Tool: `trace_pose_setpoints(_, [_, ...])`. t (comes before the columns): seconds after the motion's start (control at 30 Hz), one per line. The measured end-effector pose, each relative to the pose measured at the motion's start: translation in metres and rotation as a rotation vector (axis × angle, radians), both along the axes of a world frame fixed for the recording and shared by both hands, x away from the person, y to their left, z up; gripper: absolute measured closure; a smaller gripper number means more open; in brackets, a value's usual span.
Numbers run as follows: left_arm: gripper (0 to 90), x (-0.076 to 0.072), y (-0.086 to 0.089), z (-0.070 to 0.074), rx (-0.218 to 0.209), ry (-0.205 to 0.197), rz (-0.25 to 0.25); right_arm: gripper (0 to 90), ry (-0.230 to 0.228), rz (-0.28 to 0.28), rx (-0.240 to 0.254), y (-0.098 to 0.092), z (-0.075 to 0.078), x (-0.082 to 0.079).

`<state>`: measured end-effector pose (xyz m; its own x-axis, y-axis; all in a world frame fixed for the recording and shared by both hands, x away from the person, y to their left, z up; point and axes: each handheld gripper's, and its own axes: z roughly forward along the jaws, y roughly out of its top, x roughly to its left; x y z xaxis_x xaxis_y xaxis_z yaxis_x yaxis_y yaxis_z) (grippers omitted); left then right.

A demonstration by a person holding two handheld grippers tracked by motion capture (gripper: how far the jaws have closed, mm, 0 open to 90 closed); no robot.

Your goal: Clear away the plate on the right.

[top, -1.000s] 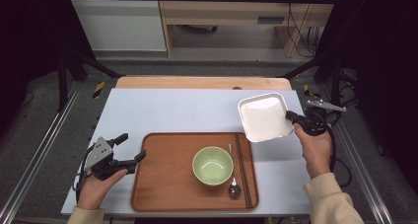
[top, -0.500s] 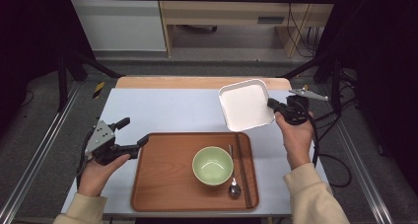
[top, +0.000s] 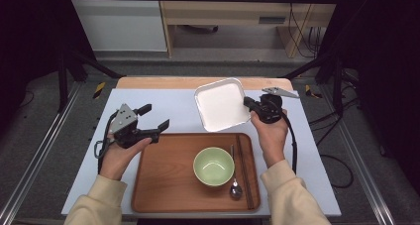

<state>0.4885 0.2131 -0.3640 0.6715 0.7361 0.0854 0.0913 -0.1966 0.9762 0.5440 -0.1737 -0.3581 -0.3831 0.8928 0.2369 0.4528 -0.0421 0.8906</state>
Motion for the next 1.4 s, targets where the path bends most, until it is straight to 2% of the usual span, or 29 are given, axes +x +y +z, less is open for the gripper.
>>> trace_pose_setpoints(0.13, [19.2, 0.004, -0.017, 0.004, -0.01, -0.014, 0.008, 89.3, -0.009, 0.01, 0.005, 0.013, -0.002, 0.002])
trace_pose_setpoints(0.3, [20.5, 0.002, -0.039, 0.007, 0.015, -0.028, 0.031, 89.3, -0.019, 0.014, 0.015, 0.024, -0.002, 0.002])
trace_pose_setpoints(0.33, [20.5, 0.002, -0.041, 0.008, 0.021, -0.043, 0.037, 89.4, -0.023, 0.014, 0.013, 0.026, -0.002, 0.001])
trace_pose_setpoints(0.43, [20.4, -0.001, -0.049, 0.009, 0.032, -0.053, 0.078, 89.4, -0.028, 0.013, 0.01, 0.028, -0.001, 0.0])
trace_pose_setpoints(0.57, [21.0, -0.002, -0.053, 0.009, 0.016, -0.05, 0.108, 89.4, -0.033, 0.015, 0.01, 0.031, 0.0, -0.004])
trace_pose_setpoints(0.67, [21.1, -0.003, -0.055, 0.008, 0.003, -0.043, 0.107, 89.4, -0.037, 0.011, 0.011, 0.032, 0.0, -0.007])
trace_pose_setpoints(0.9, [21.1, -0.008, -0.058, 0.005, 0.02, -0.039, 0.107, 89.3, -0.048, 0.016, 0.014, 0.036, 0.001, -0.016])
trace_pose_setpoints(1.0, [21.1, -0.007, -0.058, 0.004, 0.01, -0.021, 0.106, 89.3, -0.051, 0.017, 0.012, 0.037, 0.001, -0.019])
trace_pose_setpoints(1.03, [21.1, -0.006, -0.059, 0.003, 0.011, -0.03, 0.106, 89.3, -0.051, 0.017, 0.011, 0.038, 0.001, -0.019])
trace_pose_setpoints(1.07, [21.1, -0.006, -0.059, 0.002, 0.01, -0.015, 0.107, 89.3, -0.054, 0.02, 0.008, 0.039, 0.001, -0.02])
trace_pose_setpoints(1.13, [21.2, -0.004, -0.058, 0.001, 0.019, -0.029, 0.12, 89.3, -0.055, 0.021, 0.008, 0.04, 0.001, -0.02])
trace_pose_setpoints(1.17, [21.4, -0.005, -0.059, 0.0, 0.008, -0.01, 0.113, 89.3, -0.057, 0.02, 0.011, 0.042, 0.001, -0.019])
trace_pose_setpoints(1.4, [24.7, 0.001, -0.058, -0.005, -0.002, 0.009, 0.139, 89.3, -0.069, 0.019, 0.011, 0.046, 0.002, -0.023])
